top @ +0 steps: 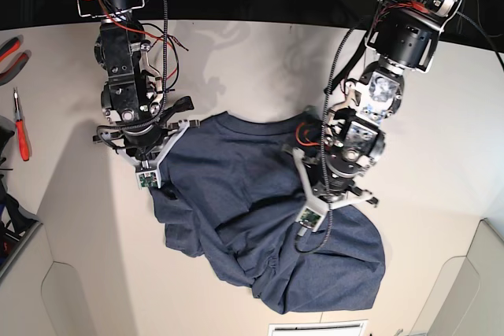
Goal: Layout the t-shirt on the table in an organized manner, then fold the t-shirt properly
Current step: 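Pull both grippers apart to spread the shirt open, then regrasp the shirt hem with the right gripper and drag it outward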
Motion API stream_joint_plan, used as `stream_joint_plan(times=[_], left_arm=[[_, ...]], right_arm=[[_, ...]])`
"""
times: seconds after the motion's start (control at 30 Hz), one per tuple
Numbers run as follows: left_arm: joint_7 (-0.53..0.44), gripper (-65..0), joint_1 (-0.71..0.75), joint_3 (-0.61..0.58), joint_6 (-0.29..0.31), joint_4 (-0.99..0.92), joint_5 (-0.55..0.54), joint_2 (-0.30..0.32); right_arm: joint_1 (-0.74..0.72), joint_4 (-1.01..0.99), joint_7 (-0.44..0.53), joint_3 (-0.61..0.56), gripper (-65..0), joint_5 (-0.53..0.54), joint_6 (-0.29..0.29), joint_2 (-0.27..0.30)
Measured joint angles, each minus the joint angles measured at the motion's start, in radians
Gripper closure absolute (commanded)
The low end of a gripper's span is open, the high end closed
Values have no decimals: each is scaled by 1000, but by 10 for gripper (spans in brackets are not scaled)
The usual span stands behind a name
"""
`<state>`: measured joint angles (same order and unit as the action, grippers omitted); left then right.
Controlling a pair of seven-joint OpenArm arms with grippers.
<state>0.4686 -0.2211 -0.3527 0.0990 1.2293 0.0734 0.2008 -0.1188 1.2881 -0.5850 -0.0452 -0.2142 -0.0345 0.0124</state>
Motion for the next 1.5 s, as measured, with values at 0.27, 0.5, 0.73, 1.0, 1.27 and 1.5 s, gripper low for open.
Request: stream_joint_plan(times=[0.27, 0.5, 0.73, 1.0, 1.27, 1.5], left_arm=[[75, 0, 180, 309, 90, 296, -143, 59], [100, 0, 386, 518, 111, 412, -202, 60], [99, 0, 510, 625, 124, 415, -347, 53], [100, -338, 522, 629, 282, 415, -431, 49], [101, -337, 523, 629, 283, 462, -428, 49], [81, -258, 522, 629, 294, 630, -428, 49]], right_arm=[[3, 0, -3, 0, 0, -3, 25, 23], [3, -1, -8, 0, 0, -3, 26, 26], [3, -1, -7, 0, 0, -3, 27, 41], [-1, 5, 27, 0, 0, 7, 27, 40], [-42, 272, 13, 0, 0, 156, 30, 25], [-37, 370, -33, -77, 0, 307, -101, -97]])
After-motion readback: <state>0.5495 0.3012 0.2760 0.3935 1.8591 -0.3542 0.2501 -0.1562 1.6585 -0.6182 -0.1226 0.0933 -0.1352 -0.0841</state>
